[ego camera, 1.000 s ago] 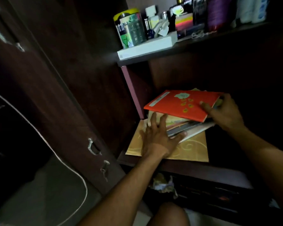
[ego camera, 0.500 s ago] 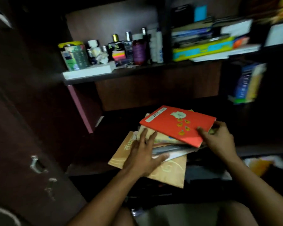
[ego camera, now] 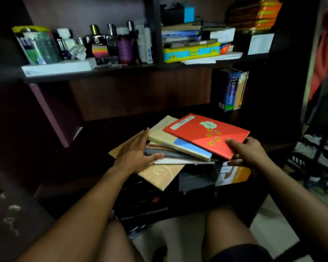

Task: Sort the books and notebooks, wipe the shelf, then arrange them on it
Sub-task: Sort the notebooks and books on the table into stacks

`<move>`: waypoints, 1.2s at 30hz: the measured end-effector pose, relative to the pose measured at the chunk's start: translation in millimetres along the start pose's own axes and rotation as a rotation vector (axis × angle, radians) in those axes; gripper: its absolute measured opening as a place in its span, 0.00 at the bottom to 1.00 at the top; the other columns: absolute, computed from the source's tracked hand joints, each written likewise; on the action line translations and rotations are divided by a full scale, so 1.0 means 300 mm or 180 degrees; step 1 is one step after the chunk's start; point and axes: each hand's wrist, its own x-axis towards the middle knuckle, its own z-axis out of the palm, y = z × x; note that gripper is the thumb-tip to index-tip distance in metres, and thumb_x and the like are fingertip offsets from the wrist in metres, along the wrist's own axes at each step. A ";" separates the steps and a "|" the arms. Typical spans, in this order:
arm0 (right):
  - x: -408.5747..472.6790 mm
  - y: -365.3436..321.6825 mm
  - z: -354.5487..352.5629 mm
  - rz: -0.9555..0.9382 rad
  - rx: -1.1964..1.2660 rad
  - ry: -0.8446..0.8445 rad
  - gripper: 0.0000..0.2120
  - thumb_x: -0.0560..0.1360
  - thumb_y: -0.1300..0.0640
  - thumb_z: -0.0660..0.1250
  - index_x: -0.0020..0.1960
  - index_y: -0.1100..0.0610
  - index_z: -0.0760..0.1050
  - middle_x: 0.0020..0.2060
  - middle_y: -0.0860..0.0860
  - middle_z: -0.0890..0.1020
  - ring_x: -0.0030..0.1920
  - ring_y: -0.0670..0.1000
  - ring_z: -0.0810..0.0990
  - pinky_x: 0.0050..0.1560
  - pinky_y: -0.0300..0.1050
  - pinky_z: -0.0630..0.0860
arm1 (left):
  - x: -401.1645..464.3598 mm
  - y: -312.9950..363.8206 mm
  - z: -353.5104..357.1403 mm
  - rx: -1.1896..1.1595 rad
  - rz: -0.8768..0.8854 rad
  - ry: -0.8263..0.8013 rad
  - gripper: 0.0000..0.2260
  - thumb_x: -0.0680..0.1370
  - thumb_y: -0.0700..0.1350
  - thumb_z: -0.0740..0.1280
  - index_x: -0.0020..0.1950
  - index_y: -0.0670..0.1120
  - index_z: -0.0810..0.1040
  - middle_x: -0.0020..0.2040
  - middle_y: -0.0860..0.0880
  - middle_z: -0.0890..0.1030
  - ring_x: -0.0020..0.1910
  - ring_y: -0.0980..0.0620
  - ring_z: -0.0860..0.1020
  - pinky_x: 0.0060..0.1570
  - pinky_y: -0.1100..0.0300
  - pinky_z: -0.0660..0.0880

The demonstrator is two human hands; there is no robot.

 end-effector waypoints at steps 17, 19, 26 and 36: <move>0.259 -0.303 0.193 -0.0563 -0.3303 -0.1322 0.62 0.58 0.14 0.57 0.78 0.54 0.64 0.76 0.55 0.68 0.73 0.59 0.70 0.70 0.51 0.65 | -0.049 -0.051 0.012 0.0295 -0.0824 0.1751 0.15 0.81 0.57 0.62 0.59 0.49 0.77 0.57 0.43 0.78 0.51 0.36 0.79 0.45 0.47 0.74; 0.269 -0.284 0.207 -0.0556 -0.3134 -0.1306 0.65 0.53 0.12 0.57 0.77 0.55 0.65 0.74 0.55 0.71 0.70 0.60 0.72 0.70 0.51 0.67 | -0.054 -0.057 0.009 0.0222 -0.1322 0.1457 0.15 0.81 0.57 0.62 0.56 0.48 0.78 0.55 0.41 0.81 0.51 0.34 0.80 0.46 0.48 0.75; 0.204 -0.242 0.231 -0.0318 -0.2582 -0.1356 0.53 0.51 0.16 0.68 0.61 0.55 0.80 0.53 0.52 0.85 0.49 0.55 0.84 0.59 0.51 0.79 | -0.031 -0.083 -0.001 -0.0295 -0.1578 0.1576 0.14 0.81 0.55 0.63 0.56 0.47 0.81 0.57 0.41 0.81 0.56 0.38 0.79 0.51 0.50 0.74; -0.013 -0.263 0.408 -0.0744 -0.2574 -0.1818 0.43 0.69 0.25 0.66 0.75 0.52 0.68 0.62 0.53 0.77 0.57 0.56 0.80 0.49 0.46 0.78 | -0.083 -0.067 -0.041 -0.2565 -0.2141 0.1797 0.11 0.73 0.55 0.75 0.47 0.48 0.84 0.46 0.49 0.85 0.47 0.48 0.84 0.49 0.54 0.82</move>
